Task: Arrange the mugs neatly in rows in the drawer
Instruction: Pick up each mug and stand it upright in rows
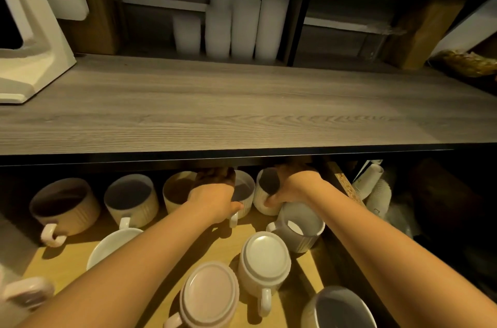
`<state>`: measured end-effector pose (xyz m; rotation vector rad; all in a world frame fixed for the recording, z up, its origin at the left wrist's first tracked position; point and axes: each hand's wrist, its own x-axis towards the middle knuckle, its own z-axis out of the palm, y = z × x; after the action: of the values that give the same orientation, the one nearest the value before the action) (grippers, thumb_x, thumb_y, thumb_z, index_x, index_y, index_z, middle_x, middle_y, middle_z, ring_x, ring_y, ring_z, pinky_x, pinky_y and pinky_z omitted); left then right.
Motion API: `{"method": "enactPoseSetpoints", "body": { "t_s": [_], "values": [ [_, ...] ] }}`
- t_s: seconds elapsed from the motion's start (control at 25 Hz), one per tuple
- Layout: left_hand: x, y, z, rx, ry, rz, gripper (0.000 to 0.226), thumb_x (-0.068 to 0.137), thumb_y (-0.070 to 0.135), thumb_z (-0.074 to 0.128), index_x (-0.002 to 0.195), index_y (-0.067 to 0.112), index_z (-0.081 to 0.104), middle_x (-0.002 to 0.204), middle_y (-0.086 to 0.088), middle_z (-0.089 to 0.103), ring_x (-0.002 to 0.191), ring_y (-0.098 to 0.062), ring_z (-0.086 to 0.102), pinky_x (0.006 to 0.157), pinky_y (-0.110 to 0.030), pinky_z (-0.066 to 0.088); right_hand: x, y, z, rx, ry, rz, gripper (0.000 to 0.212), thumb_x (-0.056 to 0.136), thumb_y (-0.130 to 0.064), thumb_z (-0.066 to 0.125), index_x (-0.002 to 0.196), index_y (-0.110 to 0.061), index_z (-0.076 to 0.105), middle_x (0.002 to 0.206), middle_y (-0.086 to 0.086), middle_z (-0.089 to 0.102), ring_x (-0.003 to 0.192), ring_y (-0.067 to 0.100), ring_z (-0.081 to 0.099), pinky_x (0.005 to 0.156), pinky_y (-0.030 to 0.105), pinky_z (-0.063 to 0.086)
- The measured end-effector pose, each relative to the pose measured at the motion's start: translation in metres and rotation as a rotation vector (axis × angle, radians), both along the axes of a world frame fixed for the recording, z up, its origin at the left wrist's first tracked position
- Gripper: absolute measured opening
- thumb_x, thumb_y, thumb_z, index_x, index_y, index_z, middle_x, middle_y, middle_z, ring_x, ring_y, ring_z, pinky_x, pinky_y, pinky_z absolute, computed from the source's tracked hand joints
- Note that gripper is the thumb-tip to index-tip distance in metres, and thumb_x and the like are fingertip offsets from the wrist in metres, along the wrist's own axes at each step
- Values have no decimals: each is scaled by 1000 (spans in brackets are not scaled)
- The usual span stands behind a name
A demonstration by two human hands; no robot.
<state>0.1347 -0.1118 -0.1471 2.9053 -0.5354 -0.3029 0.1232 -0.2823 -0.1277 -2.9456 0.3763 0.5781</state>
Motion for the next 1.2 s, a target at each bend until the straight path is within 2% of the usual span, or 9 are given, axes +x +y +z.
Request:
{"method": "enactPoseSetpoints", "body": {
  "t_s": [0.04,0.12,0.32,0.56,0.68,0.84,0.96,1.08,1.2],
  "values": [
    [-2,0,-1,2,-5,5,40,92,44,50,119,13,52,99,-4,60,95,-21,60,78,-30,47,-3,4,0,-117,-71,79,72,74,-55,67,132,-20,42,123,5,55,114,27,52,89,34,43],
    [-7,0,-4,31,-4,-6,36,95,42,47,114,13,56,97,-4,62,91,-20,61,76,-30,49,-4,4,1,-177,-91,114,76,75,-60,63,134,-20,39,124,5,54,116,28,51,93,35,43],
    [-17,4,-10,175,-66,-172,23,96,25,49,119,19,51,106,-4,62,95,-21,60,84,-37,52,4,-11,-3,33,34,169,88,77,-41,68,147,-32,16,137,9,49,118,31,51,93,37,48],
    [-21,5,-13,208,-93,-187,25,97,23,48,121,19,48,110,-5,61,99,-22,59,86,-37,49,8,-7,-3,100,-39,-28,71,76,-61,61,133,-24,39,128,9,52,113,31,51,94,38,44],
    [-21,7,-11,212,-102,-187,23,97,23,48,119,20,51,111,-3,60,101,-21,58,88,-37,49,13,-6,-4,-20,-13,-19,79,78,-71,48,140,-24,34,139,11,46,127,33,43,106,44,34],
    [-20,6,-13,166,-106,-149,31,96,26,50,127,22,48,118,-3,59,106,-22,59,89,-38,51,22,-13,-6,-74,-27,-37,72,84,-70,36,143,-30,31,148,9,38,136,35,33,113,49,27],
    [-14,5,-8,9,-20,-22,44,96,33,47,138,23,37,129,-6,54,116,-28,54,95,-42,49,24,-17,-2,65,42,31,64,88,-51,51,143,-27,30,145,11,41,132,34,40,107,43,38],
    [-11,1,-5,-11,3,-19,41,97,35,46,134,20,42,133,-7,52,123,-28,49,104,-43,40,26,-25,0,60,147,62,85,79,-29,68,147,-33,18,146,9,39,131,35,40,103,42,43],
    [-11,-4,-4,14,3,-3,44,98,37,43,137,18,40,138,-7,48,128,-27,44,108,-42,36,28,-34,-10,68,126,-27,86,71,-44,70,145,-30,28,144,7,42,129,34,43,102,42,44]
  ]
}}
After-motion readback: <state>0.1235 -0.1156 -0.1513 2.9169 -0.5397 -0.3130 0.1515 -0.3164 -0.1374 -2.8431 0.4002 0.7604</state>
